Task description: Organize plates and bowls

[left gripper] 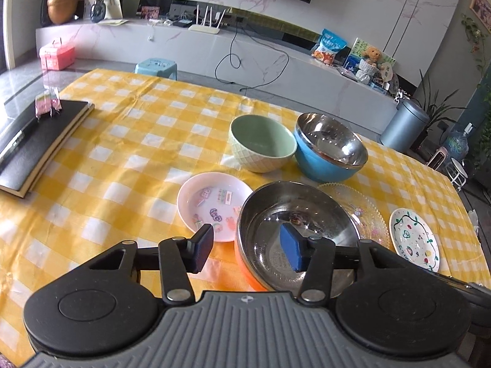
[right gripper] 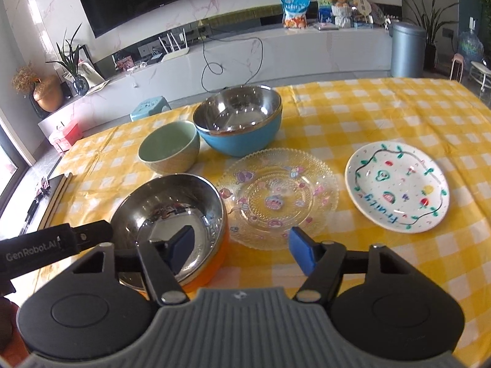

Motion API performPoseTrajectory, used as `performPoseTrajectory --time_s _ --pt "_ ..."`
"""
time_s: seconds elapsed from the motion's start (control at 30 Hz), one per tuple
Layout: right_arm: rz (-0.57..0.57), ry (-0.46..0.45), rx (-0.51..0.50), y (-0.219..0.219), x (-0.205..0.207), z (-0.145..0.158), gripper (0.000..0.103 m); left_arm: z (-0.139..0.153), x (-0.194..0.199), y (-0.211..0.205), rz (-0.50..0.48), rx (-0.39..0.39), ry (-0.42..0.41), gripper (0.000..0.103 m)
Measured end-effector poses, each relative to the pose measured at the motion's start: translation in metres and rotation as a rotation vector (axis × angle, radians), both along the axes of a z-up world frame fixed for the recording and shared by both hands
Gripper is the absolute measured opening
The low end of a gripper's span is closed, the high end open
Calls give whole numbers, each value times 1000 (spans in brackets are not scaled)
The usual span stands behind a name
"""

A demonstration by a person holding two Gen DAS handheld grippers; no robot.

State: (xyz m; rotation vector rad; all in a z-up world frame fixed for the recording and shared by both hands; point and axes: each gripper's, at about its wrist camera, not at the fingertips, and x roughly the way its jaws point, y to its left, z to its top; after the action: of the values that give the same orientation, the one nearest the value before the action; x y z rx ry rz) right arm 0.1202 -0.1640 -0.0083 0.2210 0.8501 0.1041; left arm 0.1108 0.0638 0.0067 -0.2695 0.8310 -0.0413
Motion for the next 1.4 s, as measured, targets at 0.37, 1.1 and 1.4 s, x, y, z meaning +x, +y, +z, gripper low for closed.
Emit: performPoseTrajectory --time_s 0.37,1.1,1.4 --pt "12 71 56 0 26 -26 46 -30 24 -9 -2 -15 92 36" --pt "51 67 138 8 7 -5 11 -10 -5 -3 26 38 75 12" --pt "99 97 207 24 -28 5 10 4 -48 27 86 19 58 12"
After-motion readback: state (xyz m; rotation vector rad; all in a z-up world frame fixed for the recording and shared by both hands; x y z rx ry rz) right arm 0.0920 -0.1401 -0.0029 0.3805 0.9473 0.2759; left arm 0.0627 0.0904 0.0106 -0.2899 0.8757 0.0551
